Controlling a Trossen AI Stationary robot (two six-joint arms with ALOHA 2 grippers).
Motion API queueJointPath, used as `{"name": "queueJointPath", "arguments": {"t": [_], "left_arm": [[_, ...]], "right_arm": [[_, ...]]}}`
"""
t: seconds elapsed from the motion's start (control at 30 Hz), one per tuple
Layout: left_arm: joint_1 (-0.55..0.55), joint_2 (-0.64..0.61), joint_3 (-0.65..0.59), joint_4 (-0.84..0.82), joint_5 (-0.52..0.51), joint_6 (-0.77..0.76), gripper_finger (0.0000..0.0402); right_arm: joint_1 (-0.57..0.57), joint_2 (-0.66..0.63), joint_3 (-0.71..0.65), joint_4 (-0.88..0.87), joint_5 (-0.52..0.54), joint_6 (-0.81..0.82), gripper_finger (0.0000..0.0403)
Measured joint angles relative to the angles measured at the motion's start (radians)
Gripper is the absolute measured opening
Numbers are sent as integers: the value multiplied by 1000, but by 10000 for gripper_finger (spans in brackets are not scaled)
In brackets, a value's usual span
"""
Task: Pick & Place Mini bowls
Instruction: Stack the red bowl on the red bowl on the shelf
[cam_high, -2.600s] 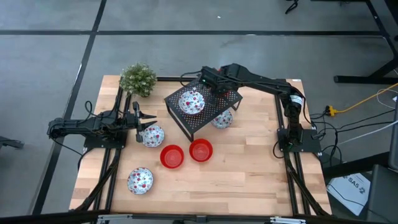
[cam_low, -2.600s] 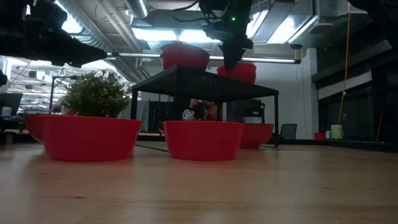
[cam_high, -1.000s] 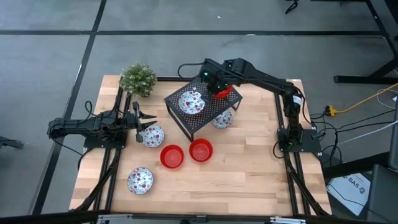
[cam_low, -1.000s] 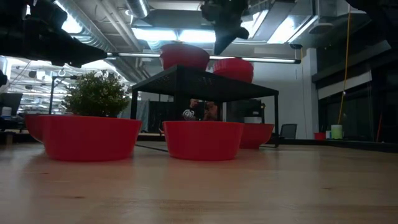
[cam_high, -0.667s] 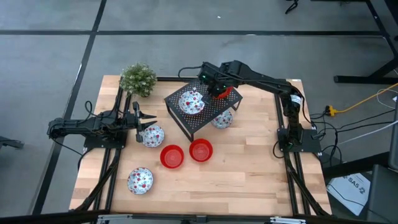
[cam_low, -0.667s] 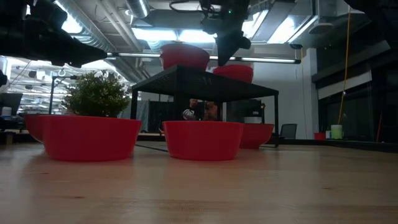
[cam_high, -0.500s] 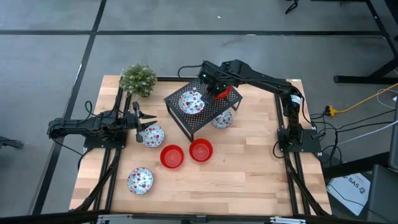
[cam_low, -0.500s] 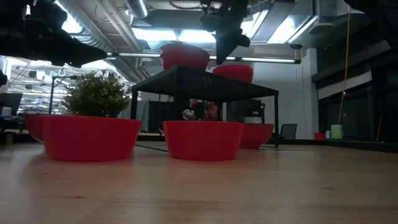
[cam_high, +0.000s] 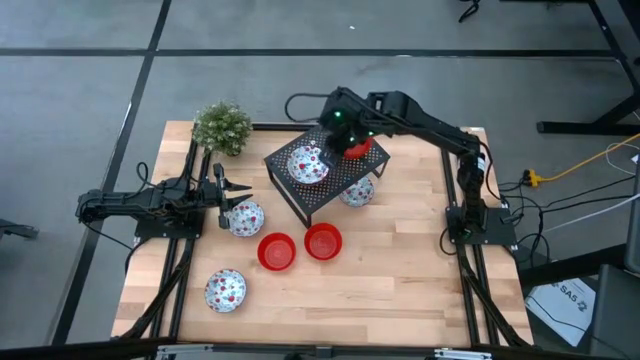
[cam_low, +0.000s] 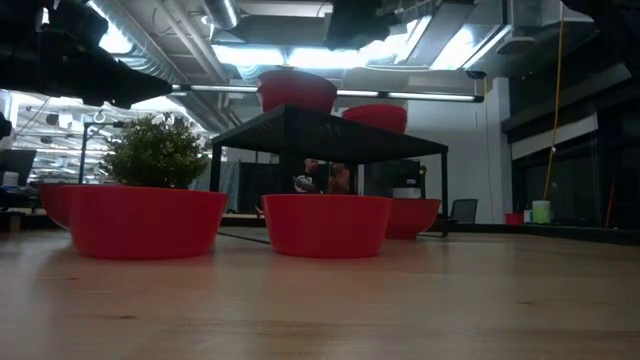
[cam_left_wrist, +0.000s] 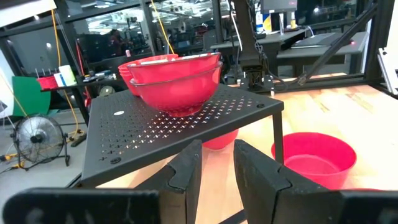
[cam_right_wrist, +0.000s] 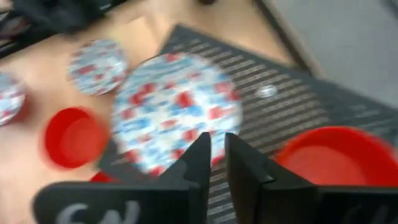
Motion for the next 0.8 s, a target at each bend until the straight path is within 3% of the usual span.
{"name": "queueJointPath", "arguments": {"t": [0.23,0.4,0.8], "left_arm": [[0,0,0,0,0,0,88],[0,0,0,0,0,0,88],[0,0,0,0,0,0,88]], "right_arm": [[99,-2,-1,9,-41,21,125],[185,-1,-1,20,-41,-51,161],[342,6,-56,70,14,-164,168]]}}
